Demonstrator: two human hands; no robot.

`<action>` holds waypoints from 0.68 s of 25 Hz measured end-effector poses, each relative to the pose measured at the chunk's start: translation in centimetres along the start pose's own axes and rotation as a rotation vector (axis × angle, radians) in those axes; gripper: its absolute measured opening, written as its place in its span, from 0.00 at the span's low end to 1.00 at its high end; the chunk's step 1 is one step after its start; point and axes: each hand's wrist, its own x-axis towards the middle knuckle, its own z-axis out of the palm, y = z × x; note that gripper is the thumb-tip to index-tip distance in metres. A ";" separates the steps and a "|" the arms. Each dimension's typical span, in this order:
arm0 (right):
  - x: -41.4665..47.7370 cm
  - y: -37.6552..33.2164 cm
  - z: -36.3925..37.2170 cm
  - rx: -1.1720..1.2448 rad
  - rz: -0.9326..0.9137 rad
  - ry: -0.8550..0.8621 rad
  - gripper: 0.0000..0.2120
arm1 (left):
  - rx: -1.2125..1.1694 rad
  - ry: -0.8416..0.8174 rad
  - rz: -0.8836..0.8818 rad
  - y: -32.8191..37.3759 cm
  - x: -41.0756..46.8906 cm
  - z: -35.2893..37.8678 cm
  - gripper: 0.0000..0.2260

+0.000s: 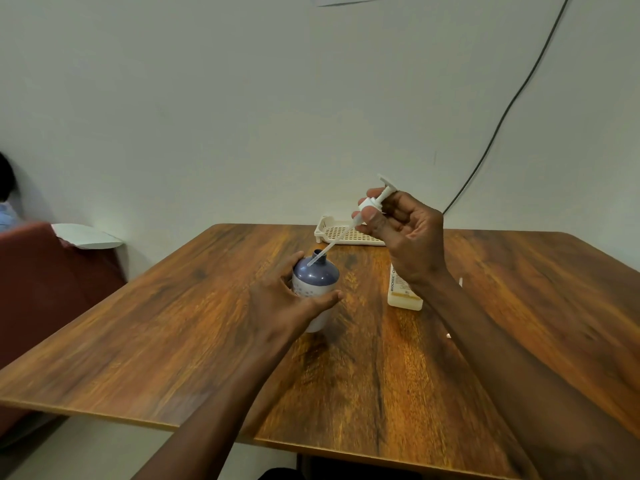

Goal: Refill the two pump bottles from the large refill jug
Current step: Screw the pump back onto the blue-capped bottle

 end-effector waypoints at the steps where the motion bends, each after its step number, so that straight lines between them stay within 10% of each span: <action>1: 0.0 -0.1 0.1 0.005 -0.003 -0.002 0.15 | 0.002 -0.002 0.002 0.1 0.0 0.0 0.44; 7: 1.0 -1.0 -0.4 0.048 -0.035 0.047 0.12 | -0.007 0.013 0.007 0.2 -0.2 -0.4 0.43; 17: 0.0 0.7 1.6 -0.103 0.154 -0.388 0.16 | -0.082 -0.010 0.069 2.7 0.3 0.0 0.34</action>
